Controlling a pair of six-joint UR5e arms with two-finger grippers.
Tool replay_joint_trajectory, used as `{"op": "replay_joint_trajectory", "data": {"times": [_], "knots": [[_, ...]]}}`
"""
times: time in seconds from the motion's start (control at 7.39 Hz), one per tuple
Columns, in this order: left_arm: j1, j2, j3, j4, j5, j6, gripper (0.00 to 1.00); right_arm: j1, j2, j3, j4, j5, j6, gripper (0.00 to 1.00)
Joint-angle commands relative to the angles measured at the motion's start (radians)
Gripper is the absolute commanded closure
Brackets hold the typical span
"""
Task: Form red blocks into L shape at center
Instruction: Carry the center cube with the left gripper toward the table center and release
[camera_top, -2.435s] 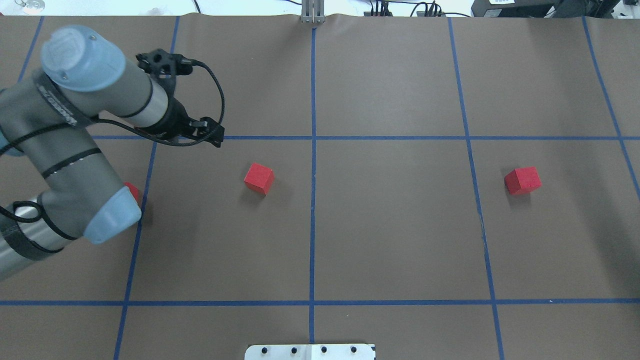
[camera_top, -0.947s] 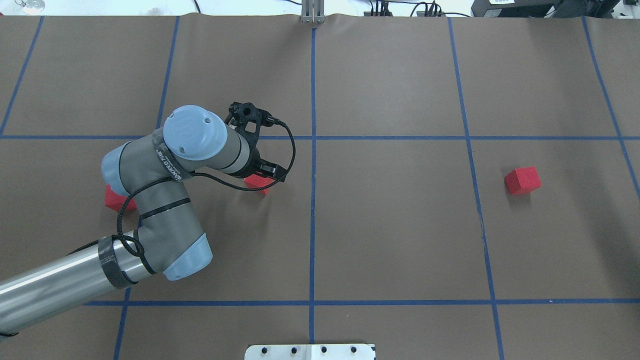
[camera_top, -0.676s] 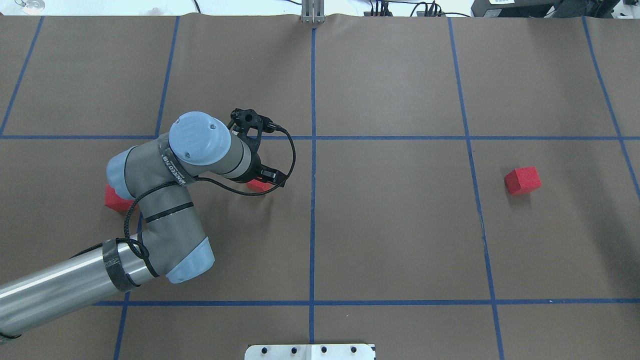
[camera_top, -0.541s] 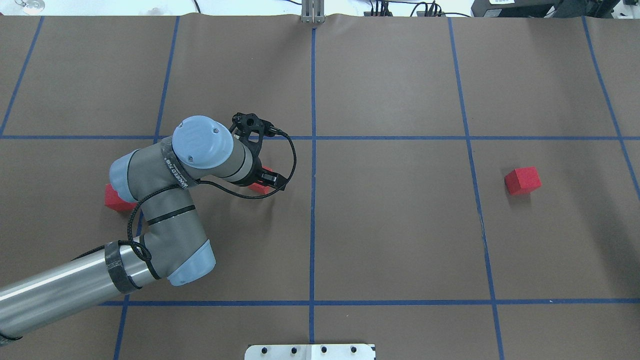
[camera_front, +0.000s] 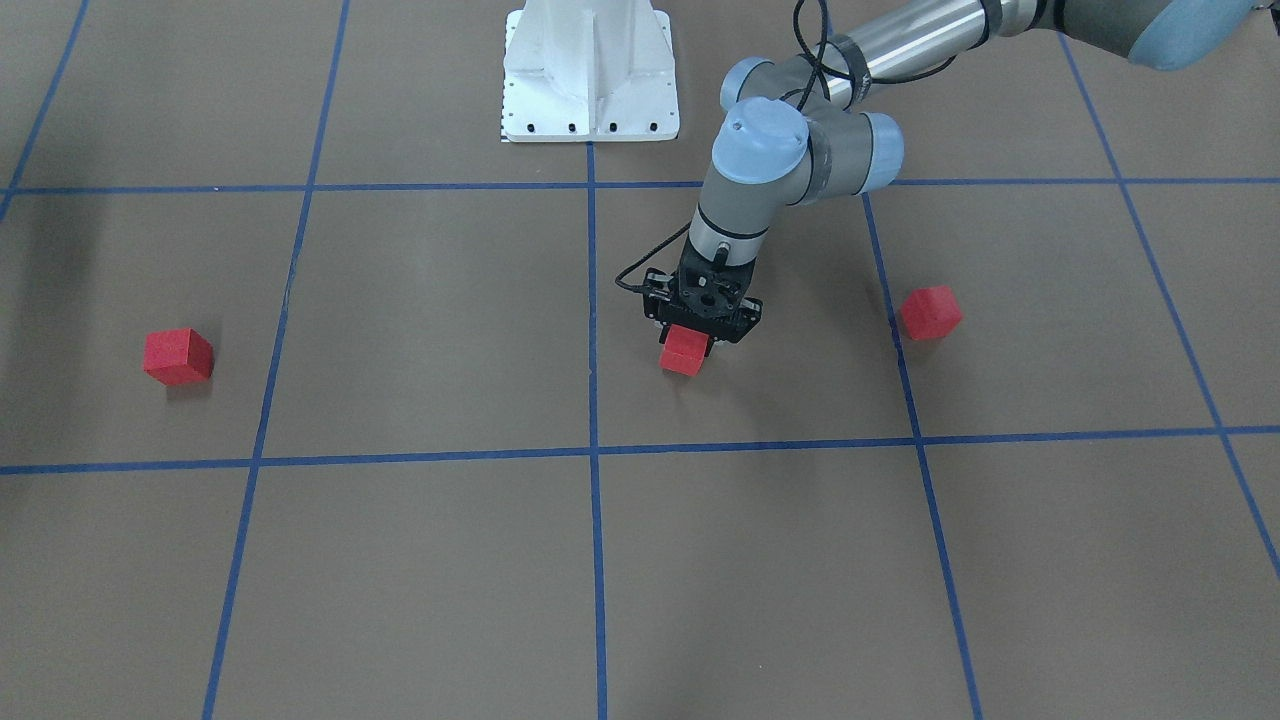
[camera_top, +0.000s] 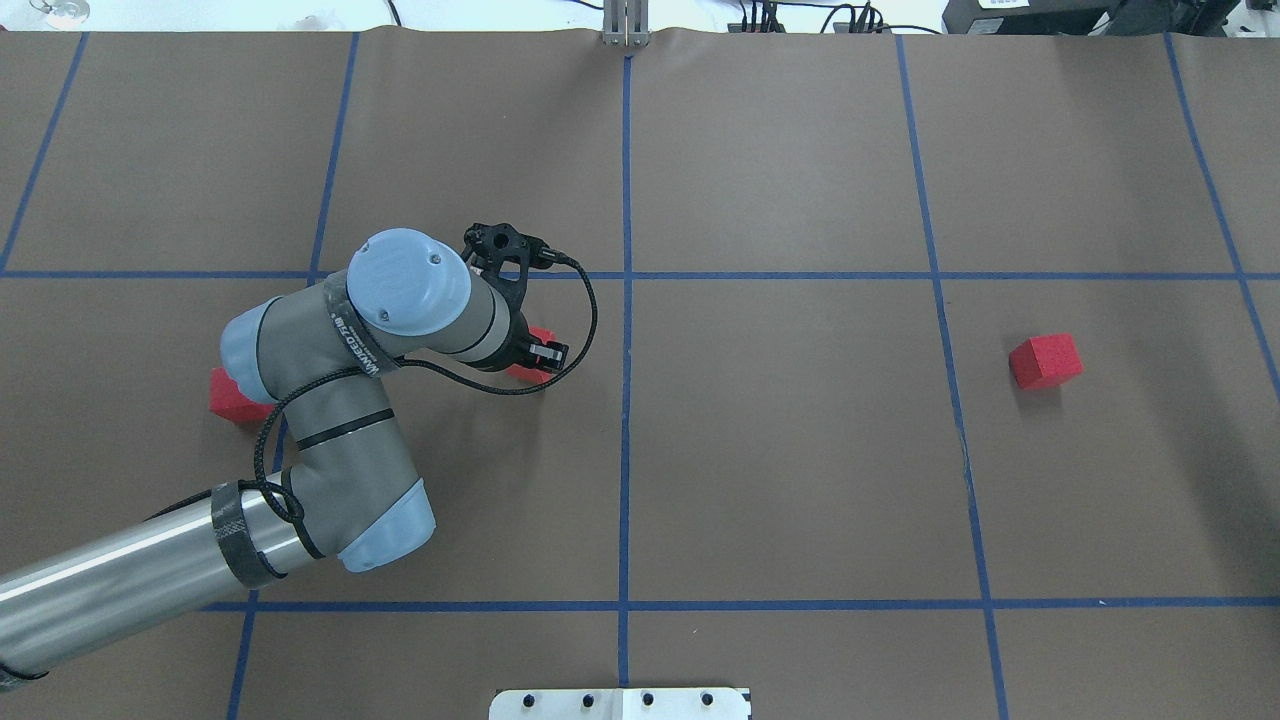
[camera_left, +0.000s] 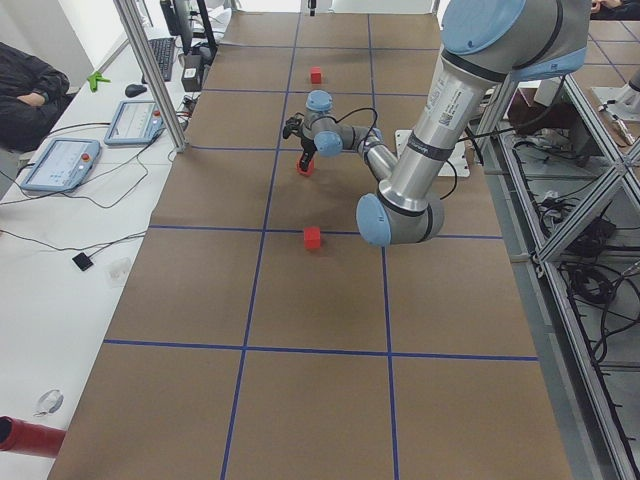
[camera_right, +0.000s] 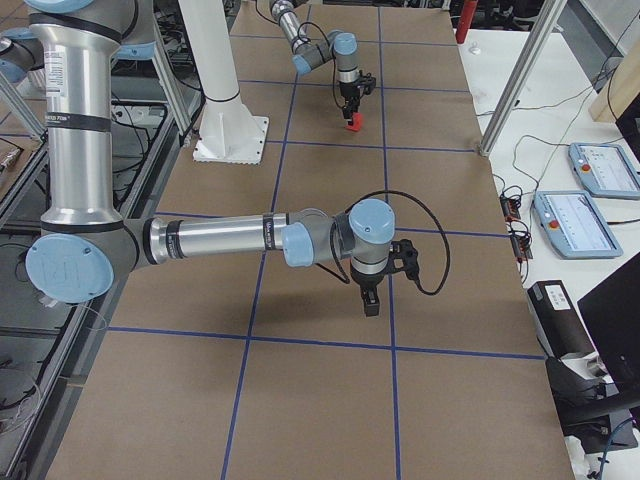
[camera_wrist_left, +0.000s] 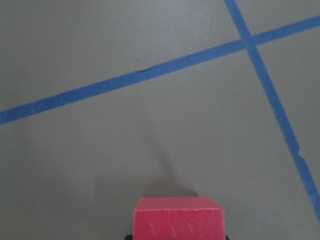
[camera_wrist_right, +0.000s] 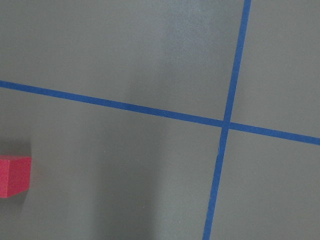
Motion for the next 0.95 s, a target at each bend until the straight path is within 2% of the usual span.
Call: {"op": "replay_joint_trajectory", "data": {"times": [0.0, 0.14, 0.27, 0.81], "knots": [[-0.012, -0.098, 0.011, 0.090, 0.001, -0.096, 1.00, 0.000, 0.001, 0.000, -0.001, 0.000, 0.000, 0.01], [-0.012, -0.199, 0.081, 0.155, 0.003, -0.161, 1.00, 0.000, 0.001, 0.000, 0.000, 0.002, 0.000, 0.01], [-0.013, -0.271, 0.170, 0.155, 0.003, -0.173, 1.00, 0.000, 0.001, 0.000, 0.000, 0.002, 0.000, 0.01], [-0.016, -0.292, 0.258, 0.096, 0.047, -0.177, 1.00, 0.000, 0.001, 0.000, 0.002, 0.000, 0.000, 0.01]]}}
